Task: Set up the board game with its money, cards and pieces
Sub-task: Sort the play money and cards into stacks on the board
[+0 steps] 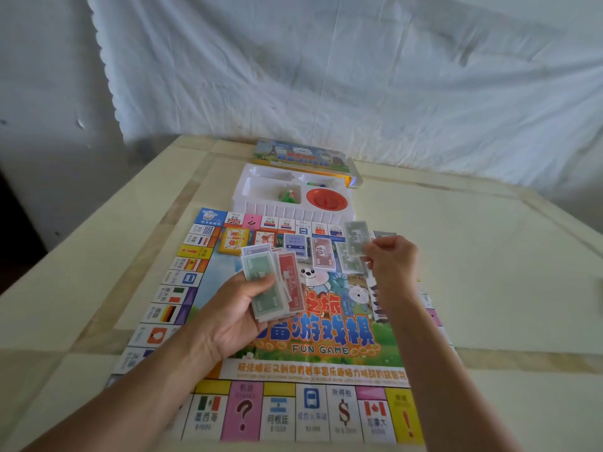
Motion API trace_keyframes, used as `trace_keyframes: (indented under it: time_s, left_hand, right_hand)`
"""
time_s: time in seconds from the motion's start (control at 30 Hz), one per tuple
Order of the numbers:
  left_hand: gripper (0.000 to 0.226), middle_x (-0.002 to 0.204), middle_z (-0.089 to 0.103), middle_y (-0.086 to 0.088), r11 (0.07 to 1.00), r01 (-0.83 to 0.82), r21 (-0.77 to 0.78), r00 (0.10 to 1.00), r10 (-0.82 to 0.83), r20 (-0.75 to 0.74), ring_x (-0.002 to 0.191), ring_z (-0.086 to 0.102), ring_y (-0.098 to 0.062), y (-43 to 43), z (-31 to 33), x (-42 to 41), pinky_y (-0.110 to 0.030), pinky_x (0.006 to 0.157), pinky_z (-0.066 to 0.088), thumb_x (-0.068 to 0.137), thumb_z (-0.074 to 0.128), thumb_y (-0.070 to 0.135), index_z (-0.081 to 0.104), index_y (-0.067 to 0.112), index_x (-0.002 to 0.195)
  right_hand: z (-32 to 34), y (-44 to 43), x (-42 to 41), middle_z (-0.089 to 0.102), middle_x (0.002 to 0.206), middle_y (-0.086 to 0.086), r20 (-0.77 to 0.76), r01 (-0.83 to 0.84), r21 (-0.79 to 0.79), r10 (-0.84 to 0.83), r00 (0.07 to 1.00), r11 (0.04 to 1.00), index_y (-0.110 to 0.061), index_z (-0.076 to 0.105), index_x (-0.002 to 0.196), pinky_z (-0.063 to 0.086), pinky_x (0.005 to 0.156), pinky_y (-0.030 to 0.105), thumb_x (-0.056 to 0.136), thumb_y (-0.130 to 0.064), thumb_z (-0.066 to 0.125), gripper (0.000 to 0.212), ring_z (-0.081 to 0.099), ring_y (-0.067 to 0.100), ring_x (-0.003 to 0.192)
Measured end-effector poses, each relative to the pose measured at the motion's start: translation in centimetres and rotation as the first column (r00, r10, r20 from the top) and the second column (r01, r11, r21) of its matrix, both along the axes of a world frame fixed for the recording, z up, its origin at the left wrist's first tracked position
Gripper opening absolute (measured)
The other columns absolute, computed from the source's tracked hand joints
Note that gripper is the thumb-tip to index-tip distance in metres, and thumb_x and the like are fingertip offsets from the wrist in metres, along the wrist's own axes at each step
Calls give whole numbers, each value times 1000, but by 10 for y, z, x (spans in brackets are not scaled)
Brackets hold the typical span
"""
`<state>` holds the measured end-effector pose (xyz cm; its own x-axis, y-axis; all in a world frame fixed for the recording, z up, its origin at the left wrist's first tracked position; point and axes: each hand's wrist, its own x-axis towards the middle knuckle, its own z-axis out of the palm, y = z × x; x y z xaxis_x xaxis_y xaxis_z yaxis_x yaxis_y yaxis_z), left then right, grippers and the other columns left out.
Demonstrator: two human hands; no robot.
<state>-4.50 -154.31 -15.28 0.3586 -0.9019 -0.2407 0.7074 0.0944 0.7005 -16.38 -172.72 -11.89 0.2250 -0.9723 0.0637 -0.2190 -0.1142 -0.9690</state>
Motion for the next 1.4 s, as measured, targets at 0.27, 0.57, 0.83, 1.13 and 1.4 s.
trace_keyframes:
  time_s: [0.27,0.57,0.83,1.13,1.4]
  left_hand:
    - [26,90,70,-17,1000,-3,-26,1000,3,31,79,69,-29,0,0,2,-37,58,58,93,47,5,57,7,117]
    - [34,101,69,-19,1000,-14,-28,999,15,30,87,67,-31,0,0,2,-37,60,59,88,52,7,56,8,122]
    - [34,107,68,-21,1000,-21,-22,1000,21,-2,91,68,-33,0,-1,2,-40,63,59,88,52,7,58,9,122]
    - [31,102,68,-18,993,-69,-96,997,66,-43,90,66,-26,5,8,2,-40,79,53,89,49,13,60,5,117]
    - [54,110,61,-17,985,-128,-113,986,139,95,103,62,-24,1,8,-3,-35,85,50,77,68,17,51,5,127]
  right_hand:
    - [-18,-23,12,62,79,4,-505,-97,-184,-9,863,978,-8,62,85,47,60,29,85,-6,63,2,60,21,75]
    - [-27,-19,21,61,80,6,-618,-118,-239,-58,784,964,-8,56,88,31,46,23,87,-9,58,3,52,18,65]
    - [-22,-4,15,55,101,9,-657,-143,-356,-138,741,924,-7,51,98,34,57,29,90,-14,56,12,49,21,72]
    - [-5,94,16,56,78,4,-284,-642,77,634,719,763,-13,53,84,41,59,34,98,-28,41,24,46,17,66]
    - [-23,118,22,60,88,-5,-382,-512,-412,366,848,754,-19,53,107,48,62,35,97,-17,45,13,57,16,75]
